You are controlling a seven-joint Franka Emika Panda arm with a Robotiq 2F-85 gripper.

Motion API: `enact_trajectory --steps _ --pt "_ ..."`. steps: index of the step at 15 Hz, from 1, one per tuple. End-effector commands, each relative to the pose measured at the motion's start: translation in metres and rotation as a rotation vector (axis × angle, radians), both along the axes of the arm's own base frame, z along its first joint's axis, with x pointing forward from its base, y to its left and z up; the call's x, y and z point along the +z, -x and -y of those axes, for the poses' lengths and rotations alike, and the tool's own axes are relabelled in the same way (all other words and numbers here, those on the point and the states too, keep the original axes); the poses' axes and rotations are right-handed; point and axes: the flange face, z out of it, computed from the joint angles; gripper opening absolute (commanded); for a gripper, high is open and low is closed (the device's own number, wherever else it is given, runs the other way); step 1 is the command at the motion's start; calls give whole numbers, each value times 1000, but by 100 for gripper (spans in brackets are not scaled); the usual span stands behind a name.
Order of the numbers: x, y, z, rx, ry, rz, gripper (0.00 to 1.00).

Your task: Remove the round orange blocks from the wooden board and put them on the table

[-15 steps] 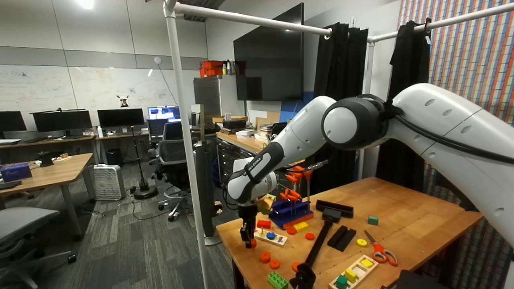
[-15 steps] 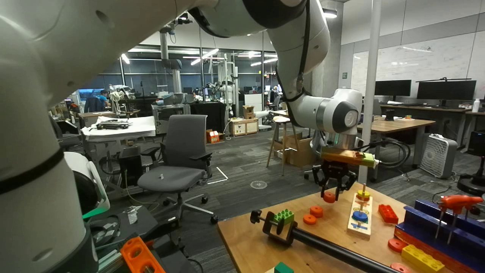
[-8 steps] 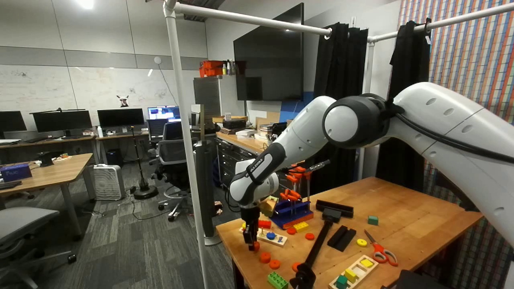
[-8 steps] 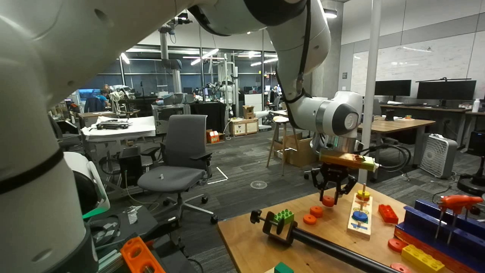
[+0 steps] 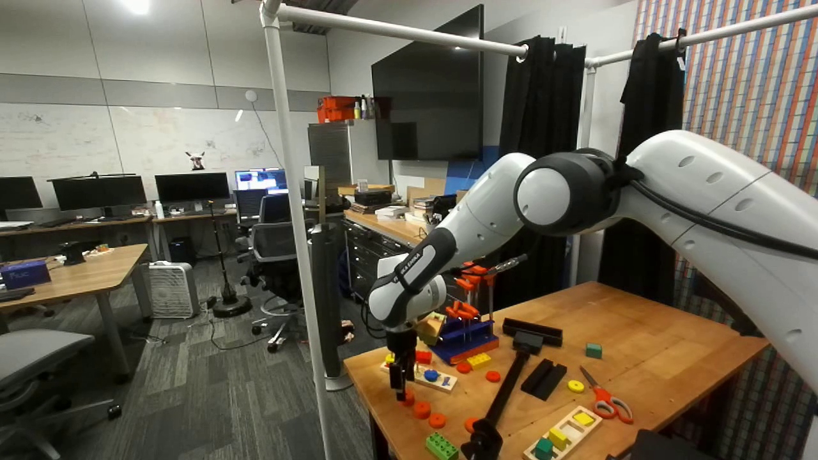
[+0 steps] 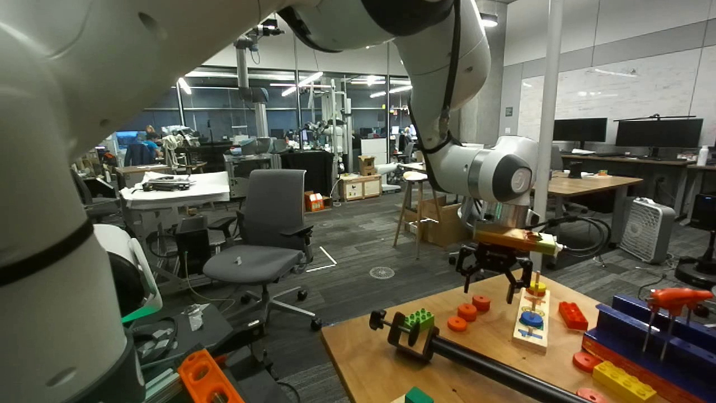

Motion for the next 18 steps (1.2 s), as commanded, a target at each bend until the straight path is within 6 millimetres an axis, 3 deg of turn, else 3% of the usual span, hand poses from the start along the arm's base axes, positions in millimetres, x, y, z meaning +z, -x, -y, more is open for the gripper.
enact_trajectory --steps 1,5,9,14,18 --pt "48 -1 10 -10 63 41 100" --pt "134 1 31 -73 194 162 100" --pt "220 26 54 -218 305 282 100" --pt "306 85 78 -451 408 383 100" --pt "351 147 92 -591 463 438 100"
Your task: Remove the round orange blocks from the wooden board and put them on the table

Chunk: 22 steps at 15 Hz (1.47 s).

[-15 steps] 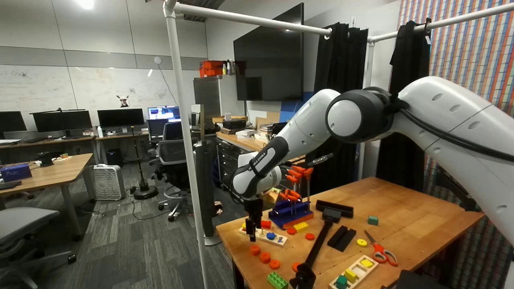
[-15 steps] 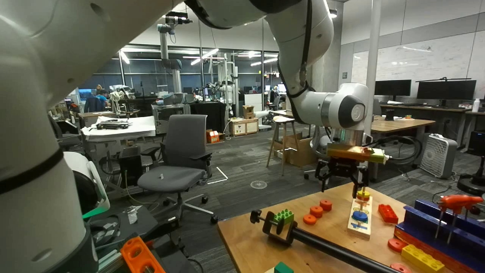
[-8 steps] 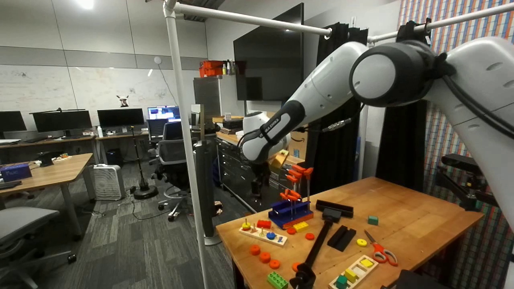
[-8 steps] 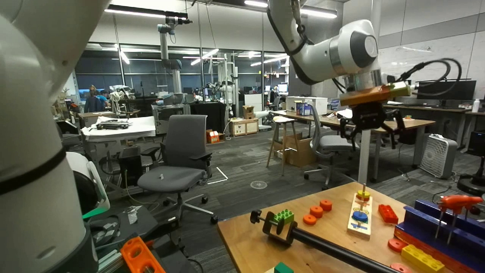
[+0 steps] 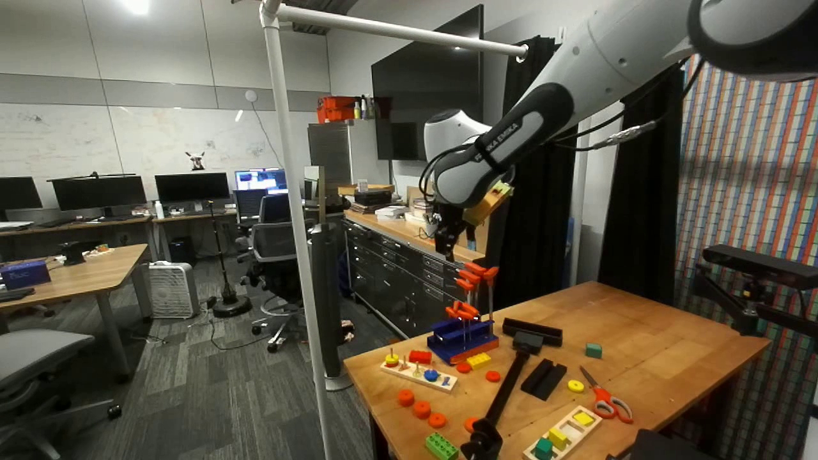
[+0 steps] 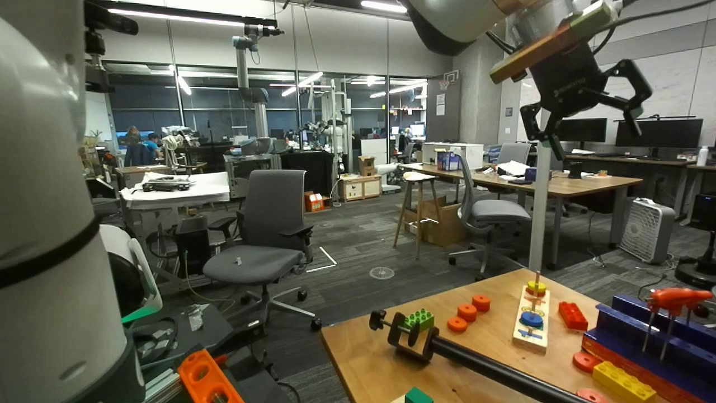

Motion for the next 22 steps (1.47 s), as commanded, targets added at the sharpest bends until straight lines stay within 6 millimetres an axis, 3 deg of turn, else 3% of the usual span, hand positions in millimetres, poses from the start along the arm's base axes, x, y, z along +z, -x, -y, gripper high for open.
enact_trajectory --steps 1,6,10,15,20,21,22 --pt "39 72 3 -112 26 66 100" --pt "58 165 9 -186 -17 42 100" --pt "52 209 5 -100 -175 10 100" --pt "45 231 -7 46 -340 2 100" --pt "35 245 -14 69 -360 -34 100" --pt "32 235 -9 46 -342 -42 100" --pt "30 236 -10 48 -344 -47 100"
